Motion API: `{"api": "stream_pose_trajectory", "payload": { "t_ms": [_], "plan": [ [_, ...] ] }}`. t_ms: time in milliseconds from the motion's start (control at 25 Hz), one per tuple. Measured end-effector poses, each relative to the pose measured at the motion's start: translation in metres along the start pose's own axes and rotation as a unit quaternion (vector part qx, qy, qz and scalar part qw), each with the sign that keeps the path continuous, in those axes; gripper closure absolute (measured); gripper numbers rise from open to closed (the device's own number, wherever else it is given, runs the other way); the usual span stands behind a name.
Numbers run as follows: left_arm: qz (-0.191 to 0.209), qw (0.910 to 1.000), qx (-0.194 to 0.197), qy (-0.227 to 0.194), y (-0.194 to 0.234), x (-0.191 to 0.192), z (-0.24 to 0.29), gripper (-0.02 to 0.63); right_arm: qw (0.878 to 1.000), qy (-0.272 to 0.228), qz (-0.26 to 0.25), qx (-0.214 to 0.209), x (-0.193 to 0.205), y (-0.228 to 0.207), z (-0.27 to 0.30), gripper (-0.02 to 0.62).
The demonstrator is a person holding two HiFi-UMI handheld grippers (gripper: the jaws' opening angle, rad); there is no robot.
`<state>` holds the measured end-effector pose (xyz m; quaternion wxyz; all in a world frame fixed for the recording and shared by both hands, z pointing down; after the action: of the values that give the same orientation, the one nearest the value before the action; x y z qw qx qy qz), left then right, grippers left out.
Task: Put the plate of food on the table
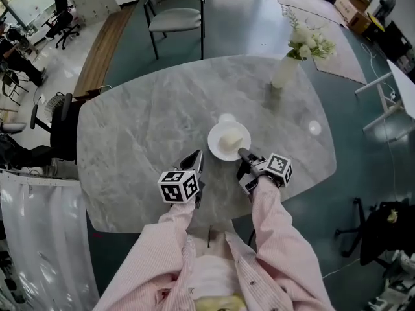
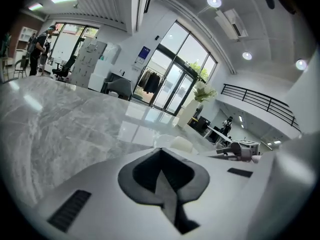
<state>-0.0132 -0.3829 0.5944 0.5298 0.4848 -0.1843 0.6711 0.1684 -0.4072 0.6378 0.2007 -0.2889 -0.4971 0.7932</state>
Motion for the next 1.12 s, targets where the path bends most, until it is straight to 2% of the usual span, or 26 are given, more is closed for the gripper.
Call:
{"api": "stream_pose_trajectory", "payload": {
  "t_ms": [440,680,960,1120],
  "plan": [
    [-0.021,0.9992,0.007,0.033,0.003,0.017,0.018,0.607,1.000,-0.011,0.000,0.028,-0.003,-0.010,0.011,0.580],
    [-0.027,0.9988,0.006,0.040,0.001,0.022,0.020,0.607,0.998,-0.030,-0.021,0.058,-0.003,-0.011,0.012,0.580],
    [-0.030,0.9986,0.003,0.043,-0.003,0.024,0.019,0.607,0.990,-0.052,-0.070,0.110,-0.004,-0.011,0.012,0.571],
    [-0.030,0.9986,0.003,0.044,-0.005,0.025,0.019,0.607,0.979,-0.060,-0.124,0.149,-0.003,-0.013,0.011,0.554]
  ]
}}
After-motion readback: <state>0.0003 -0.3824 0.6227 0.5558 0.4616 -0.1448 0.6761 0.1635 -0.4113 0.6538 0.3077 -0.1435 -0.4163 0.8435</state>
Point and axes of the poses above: the fingertips, and each gripper's own axes: z forward along the fingers, y to its left, x out of its underside, the point moved 3 cm from there along -z, backward along the fingers, and after that the axes turned 14 degrees about z, right-handed, at the moved point
